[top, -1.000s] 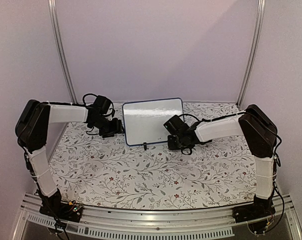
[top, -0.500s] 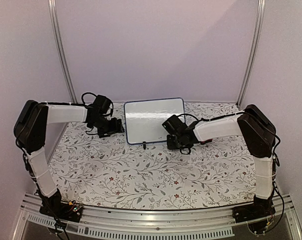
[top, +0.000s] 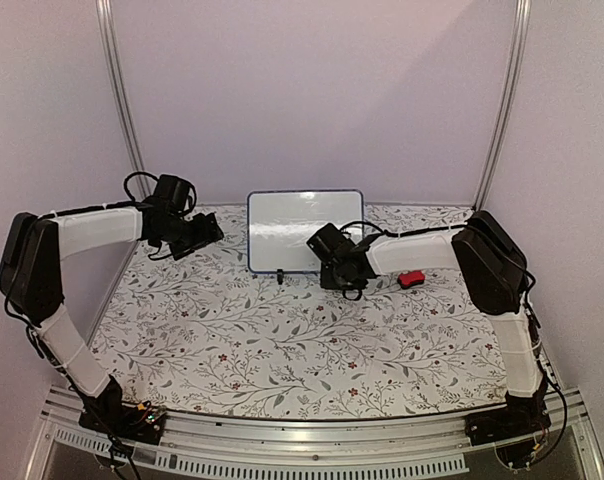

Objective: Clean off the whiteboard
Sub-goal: Adjust the whiteboard at the center of the board, then reset both arms

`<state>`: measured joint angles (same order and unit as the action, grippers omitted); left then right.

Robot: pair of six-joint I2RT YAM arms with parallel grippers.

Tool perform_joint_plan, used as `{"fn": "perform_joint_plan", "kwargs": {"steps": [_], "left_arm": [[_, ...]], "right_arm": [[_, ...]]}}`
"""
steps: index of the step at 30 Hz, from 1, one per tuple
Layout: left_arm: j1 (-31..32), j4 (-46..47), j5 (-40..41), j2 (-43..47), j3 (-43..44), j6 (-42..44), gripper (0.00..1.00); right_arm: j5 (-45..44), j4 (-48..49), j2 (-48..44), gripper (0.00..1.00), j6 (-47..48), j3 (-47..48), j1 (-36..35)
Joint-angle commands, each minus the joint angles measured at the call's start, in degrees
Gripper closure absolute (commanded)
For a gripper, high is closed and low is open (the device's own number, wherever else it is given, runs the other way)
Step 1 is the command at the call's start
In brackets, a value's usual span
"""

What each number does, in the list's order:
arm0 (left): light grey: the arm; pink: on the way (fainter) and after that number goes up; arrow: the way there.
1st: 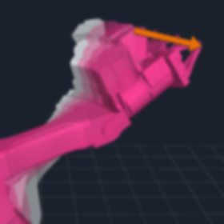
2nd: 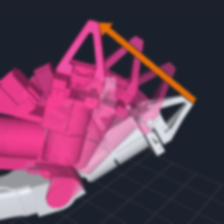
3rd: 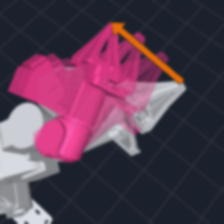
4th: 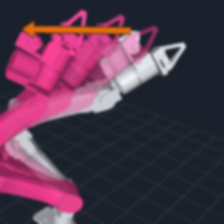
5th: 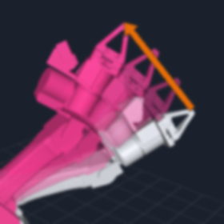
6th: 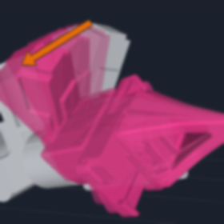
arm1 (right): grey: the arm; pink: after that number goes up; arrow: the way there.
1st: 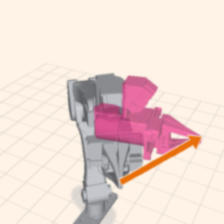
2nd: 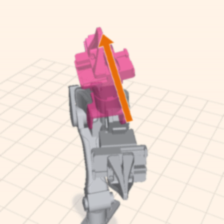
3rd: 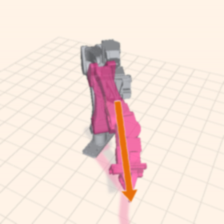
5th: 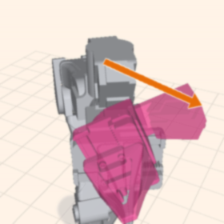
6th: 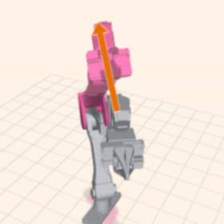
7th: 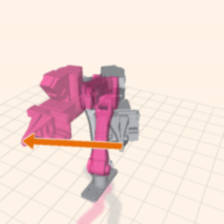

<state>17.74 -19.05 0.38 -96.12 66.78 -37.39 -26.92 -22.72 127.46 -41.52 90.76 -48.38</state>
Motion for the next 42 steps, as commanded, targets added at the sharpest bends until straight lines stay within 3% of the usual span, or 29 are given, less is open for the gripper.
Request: {"fn": "perform_joint_plan", "kwargs": {"steps": [1, 4, 7, 16, 26, 29, 34, 42], "left_arm": [[0.15, 0.98, 0.06, 0.10, -0.78, -0.64, 0.10], [0.19, 0.99, 0.06, 0.51, -0.86, -0.78, 0.08], [0.18, 1.06, 0.06, 0.83, -1.02, -0.86, 0.07], [0.43, 0.61, 0.25, 4.00, -0.73, -0.01, 0.00], [2.70, -2.46, -11.16, 17.90, 5.28, 4.07, 0.00], [4.25, -0.92, -12.94, 23.73, 2.43, 9.92, 0.00], [5.46, -3.20, -7.25, 32.81, -6.47, 21.18, 0.00], [5.42, 2.60, -11.12, 47.64, -17.95, 28.46, 0.00]], "right_arm": [[-1.27, -0.03, 2.31, 0.84, -1.96, 2.42, -0.18], [-1.36, 0.75, 1.05, 0.70, -2.16, 0.77, -0.16], [-2.21, 1.09, -0.91, 0.44, -2.08, -1.26, -0.35], [-8.30, 1.83, -11.67, 0.02, 2.39, -9.47, -3.11], [2.28, 6.89, -39.39, 0.01, 19.05, -26.55, -3.48], [6.69, 7.31, -50.11, 0.01, 22.31, -29.93, -3.41], [8.09, 5.30, -64.83, 0.01, 26.94, -32.58, -3.40], [5.26, 6.90, -76.86, 0.01, 31.04, -38.28, -3.39]]}}
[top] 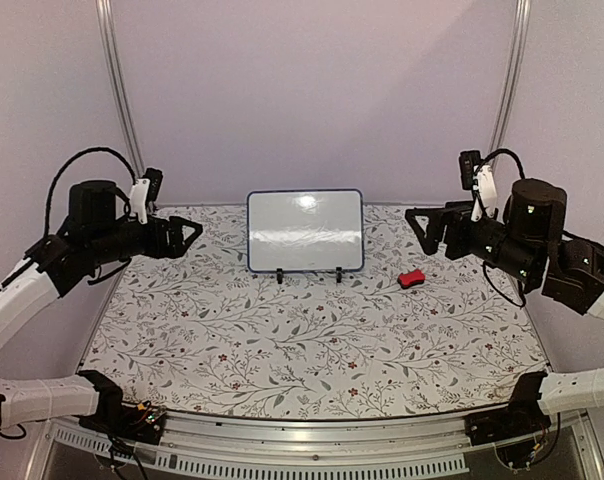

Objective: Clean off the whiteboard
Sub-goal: Reset both arms

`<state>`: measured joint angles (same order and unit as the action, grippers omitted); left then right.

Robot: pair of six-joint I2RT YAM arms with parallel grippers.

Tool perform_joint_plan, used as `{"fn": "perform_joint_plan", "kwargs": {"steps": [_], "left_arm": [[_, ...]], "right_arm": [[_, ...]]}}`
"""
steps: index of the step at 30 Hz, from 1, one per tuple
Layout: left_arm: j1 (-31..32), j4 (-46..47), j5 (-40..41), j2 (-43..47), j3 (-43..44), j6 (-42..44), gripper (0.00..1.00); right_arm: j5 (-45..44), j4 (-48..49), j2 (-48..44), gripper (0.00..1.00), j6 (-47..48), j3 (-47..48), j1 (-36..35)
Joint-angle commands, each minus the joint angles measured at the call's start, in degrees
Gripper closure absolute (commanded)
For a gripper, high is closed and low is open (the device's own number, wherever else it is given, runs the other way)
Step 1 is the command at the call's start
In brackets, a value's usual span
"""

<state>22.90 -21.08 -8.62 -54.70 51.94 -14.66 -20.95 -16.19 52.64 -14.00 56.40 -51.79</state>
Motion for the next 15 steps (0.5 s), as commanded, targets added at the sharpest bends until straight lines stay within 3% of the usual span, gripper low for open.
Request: {"fn": "perform_joint_plan", "kwargs": {"steps": [1, 6, 15], "left_arm": [[0.30, 6.24, -2.43, 7.94, -4.46, 5.97, 0.00], [0.30, 12.36, -0.86, 15.25, -12.34, 5.87, 0.00], [0.31, 12.46, 0.65, 15.74, -13.61, 6.47, 0.00]], "right_arm": [[-0.60, 0.90, -2.62, 0.01, 3.89, -4.87, 0.02], [-1.36, 1.40, -4.49, 0.01, 5.53, -8.57, 0.01], [-4.57, 5.34, -8.69, 0.01, 8.02, -10.59, 0.00]]}}
